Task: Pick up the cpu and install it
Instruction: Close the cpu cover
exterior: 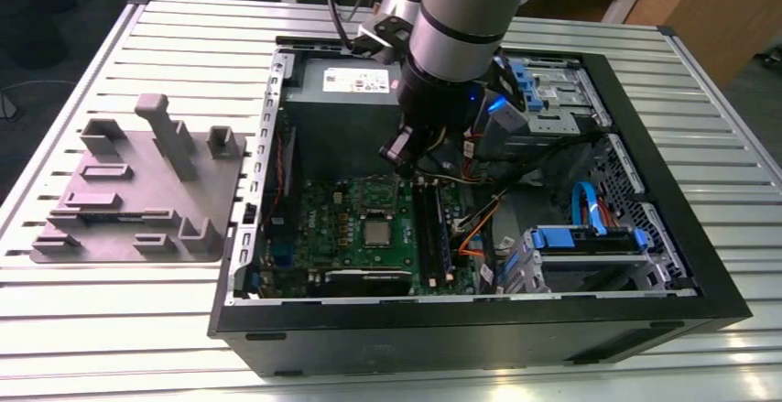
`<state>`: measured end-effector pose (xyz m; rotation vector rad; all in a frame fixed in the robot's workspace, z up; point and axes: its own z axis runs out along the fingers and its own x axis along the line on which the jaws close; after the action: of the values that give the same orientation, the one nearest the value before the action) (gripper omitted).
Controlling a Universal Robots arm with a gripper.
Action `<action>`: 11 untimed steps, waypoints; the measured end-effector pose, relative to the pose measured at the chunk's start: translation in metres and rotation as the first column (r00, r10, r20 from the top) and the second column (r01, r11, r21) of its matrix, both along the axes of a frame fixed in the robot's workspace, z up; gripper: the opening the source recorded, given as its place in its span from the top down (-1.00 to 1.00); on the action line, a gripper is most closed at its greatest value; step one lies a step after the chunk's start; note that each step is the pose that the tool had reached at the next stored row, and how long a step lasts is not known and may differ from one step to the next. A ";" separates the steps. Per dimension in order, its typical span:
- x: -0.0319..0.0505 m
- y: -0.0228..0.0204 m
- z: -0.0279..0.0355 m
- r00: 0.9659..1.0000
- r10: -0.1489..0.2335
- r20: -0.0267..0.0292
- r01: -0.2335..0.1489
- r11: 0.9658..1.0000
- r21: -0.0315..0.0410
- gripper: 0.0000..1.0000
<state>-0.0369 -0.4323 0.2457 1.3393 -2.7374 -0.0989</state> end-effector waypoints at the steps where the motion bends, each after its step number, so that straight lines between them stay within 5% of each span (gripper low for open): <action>1: -0.0001 0.0000 0.0004 1.000 0.002 0.000 -0.002 1.000 0.000 0.80; 11: -0.0011 0.0000 0.0027 1.000 0.028 0.000 -0.028 1.000 0.000 0.80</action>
<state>-0.0380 -0.4323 0.2484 1.3773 -2.7176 -0.0970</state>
